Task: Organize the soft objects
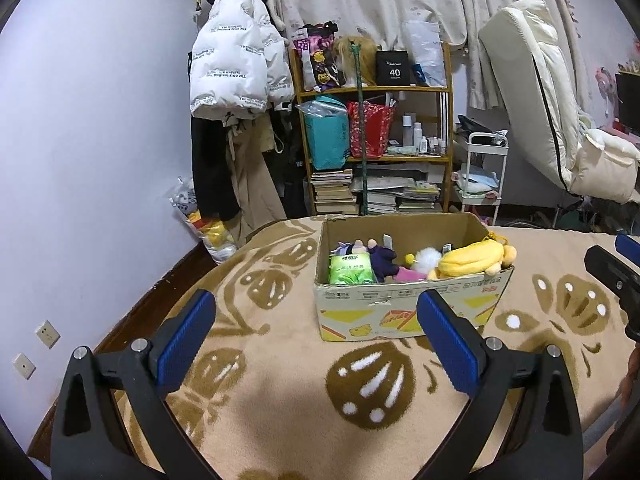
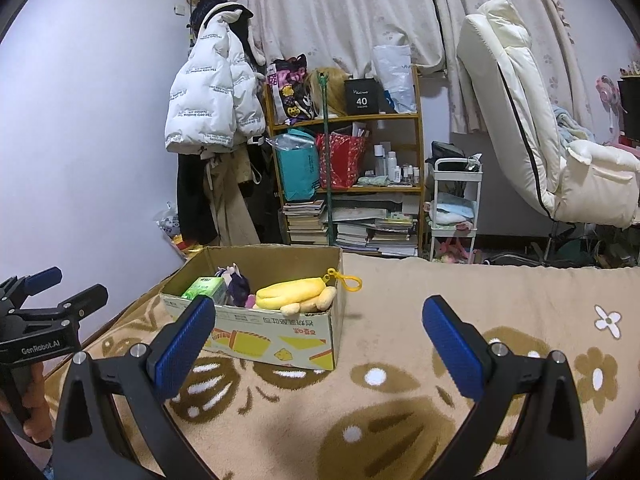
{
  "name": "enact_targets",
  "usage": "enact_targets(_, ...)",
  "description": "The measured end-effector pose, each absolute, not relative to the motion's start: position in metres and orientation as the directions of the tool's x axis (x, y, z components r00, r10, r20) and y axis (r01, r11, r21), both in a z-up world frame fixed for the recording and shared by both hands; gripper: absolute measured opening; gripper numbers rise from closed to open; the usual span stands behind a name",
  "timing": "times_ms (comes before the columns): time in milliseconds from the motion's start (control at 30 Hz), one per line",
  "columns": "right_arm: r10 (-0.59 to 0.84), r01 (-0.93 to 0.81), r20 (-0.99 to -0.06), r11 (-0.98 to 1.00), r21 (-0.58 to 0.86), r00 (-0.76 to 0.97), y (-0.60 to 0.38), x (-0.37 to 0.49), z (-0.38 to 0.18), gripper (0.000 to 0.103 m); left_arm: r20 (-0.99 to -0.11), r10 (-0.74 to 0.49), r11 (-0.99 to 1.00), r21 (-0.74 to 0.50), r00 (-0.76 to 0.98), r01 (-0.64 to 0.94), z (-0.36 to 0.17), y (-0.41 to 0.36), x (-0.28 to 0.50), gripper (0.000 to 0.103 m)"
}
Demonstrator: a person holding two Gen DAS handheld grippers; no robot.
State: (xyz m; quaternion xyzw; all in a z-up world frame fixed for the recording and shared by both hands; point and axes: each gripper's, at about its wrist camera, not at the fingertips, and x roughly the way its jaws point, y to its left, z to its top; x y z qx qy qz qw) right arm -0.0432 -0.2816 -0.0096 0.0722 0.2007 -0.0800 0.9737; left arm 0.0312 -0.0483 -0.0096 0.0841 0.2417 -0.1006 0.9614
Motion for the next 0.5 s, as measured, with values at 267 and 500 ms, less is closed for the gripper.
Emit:
enact_targets(267,-0.128,0.186,-0.402,0.977,0.108,0.906,-0.2817,-0.0428,-0.0102,0.103,-0.491,-0.158,0.965,0.109,0.856,0.24,-0.011,-0.0489,0.0334,0.1)
enact_targets(500,-0.126,0.184,-0.403,0.977,0.108,0.906,-0.2817,-0.0426,-0.0102,0.103,-0.49,-0.158,0.964,0.111,0.857,0.24,-0.0119,-0.0493,0.0335,0.1)
